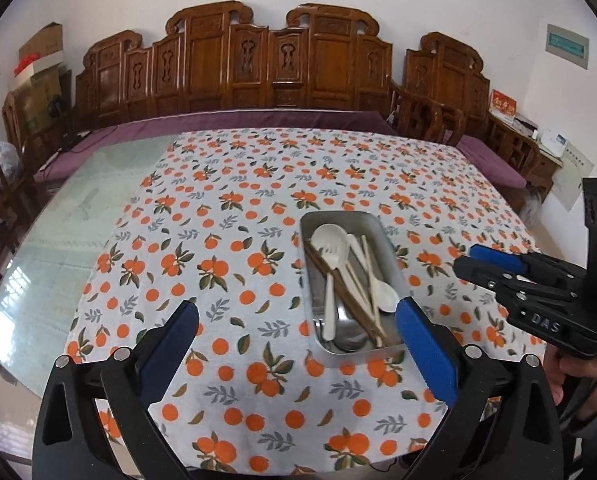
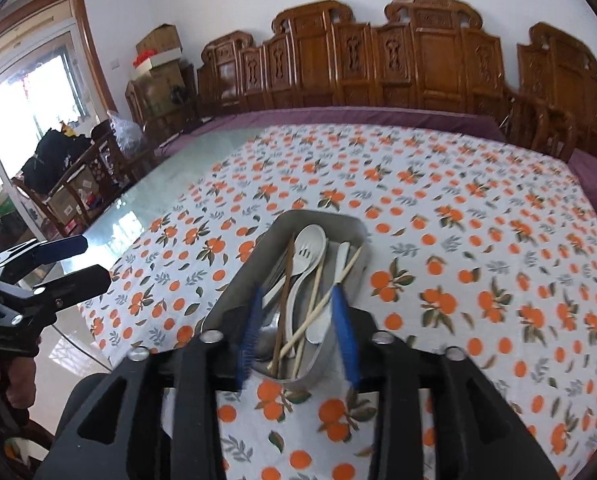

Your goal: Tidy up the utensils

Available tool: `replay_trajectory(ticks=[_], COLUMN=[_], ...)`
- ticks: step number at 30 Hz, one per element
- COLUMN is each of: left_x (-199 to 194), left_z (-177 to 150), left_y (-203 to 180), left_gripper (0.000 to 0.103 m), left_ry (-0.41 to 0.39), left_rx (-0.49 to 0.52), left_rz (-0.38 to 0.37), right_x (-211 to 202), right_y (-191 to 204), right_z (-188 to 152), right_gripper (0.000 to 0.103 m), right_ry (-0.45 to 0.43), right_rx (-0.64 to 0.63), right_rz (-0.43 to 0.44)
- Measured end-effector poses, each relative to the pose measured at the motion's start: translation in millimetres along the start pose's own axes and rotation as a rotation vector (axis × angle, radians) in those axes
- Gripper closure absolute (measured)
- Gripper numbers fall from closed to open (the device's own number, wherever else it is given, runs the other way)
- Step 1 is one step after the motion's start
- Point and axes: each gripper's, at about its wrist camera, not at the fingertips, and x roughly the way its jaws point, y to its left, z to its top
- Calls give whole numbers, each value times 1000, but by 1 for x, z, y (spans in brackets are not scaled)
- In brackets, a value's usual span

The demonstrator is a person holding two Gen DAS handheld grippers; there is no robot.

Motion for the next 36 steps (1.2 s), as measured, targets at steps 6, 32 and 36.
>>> replay_trajectory(ticks=[6, 32, 36], left_x=[-19, -117, -132], left_z=[-3, -29, -26], left_y=[-18, -73, -78], left_gripper=[8, 8, 8], left_ry=[-32, -173, -195], left_rx=[18, 61, 67], left_rz=[4, -28, -38], right_x=[-46, -194, -213], right_y=[-9, -20, -18], right_z=[-11, -56, -54], right_gripper=[23, 3, 3], right_ry=[-62, -245, -278], right_rx=[31, 85, 80], right_rz=[-40, -214, -221])
